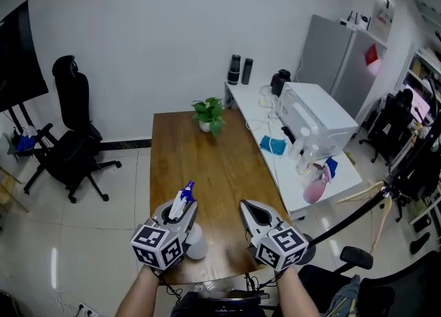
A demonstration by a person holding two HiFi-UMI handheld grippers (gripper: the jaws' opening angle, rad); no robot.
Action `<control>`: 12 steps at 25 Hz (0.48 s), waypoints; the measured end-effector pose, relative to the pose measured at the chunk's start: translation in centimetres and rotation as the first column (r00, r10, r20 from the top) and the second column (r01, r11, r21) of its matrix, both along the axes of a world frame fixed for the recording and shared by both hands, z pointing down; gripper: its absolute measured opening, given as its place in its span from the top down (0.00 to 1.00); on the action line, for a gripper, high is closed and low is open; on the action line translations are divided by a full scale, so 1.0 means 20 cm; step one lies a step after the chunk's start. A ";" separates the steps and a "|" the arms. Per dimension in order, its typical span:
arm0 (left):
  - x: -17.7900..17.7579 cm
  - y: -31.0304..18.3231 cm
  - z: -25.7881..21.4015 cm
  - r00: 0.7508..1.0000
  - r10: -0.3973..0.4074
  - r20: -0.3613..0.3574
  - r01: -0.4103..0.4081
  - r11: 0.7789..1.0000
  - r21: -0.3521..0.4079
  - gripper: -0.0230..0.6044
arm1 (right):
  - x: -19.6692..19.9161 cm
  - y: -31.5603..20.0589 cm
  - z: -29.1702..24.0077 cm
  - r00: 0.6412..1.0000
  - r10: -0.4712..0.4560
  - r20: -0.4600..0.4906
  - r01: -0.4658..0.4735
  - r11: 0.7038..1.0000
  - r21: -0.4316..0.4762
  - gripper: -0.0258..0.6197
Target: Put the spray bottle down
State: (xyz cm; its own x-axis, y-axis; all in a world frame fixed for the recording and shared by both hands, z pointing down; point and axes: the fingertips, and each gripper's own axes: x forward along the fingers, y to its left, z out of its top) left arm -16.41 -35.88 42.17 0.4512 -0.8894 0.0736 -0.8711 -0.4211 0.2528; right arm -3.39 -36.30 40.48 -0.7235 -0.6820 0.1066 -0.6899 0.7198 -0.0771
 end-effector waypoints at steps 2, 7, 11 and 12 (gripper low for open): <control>0.00 -0.06 -0.01 1.000 -0.004 0.009 0.004 1.000 -0.001 0.79 | -0.01 -0.05 -0.01 1.000 -0.003 0.003 0.003 1.000 0.003 0.96; 0.03 -0.17 -0.01 1.000 -0.013 0.026 0.013 1.000 0.006 0.80 | 0.00 -0.16 -0.01 1.000 -0.025 0.006 0.025 1.000 0.003 0.96; 0.03 -0.28 -0.01 0.998 -0.027 0.063 0.026 1.000 0.015 0.80 | -0.02 -0.22 0.01 0.999 -0.050 0.000 0.050 0.999 -0.003 0.96; 0.03 -0.30 0.00 0.997 -0.040 0.071 0.039 0.999 0.015 0.80 | -0.03 -0.23 0.02 0.998 -0.057 -0.006 0.057 0.998 -0.006 0.96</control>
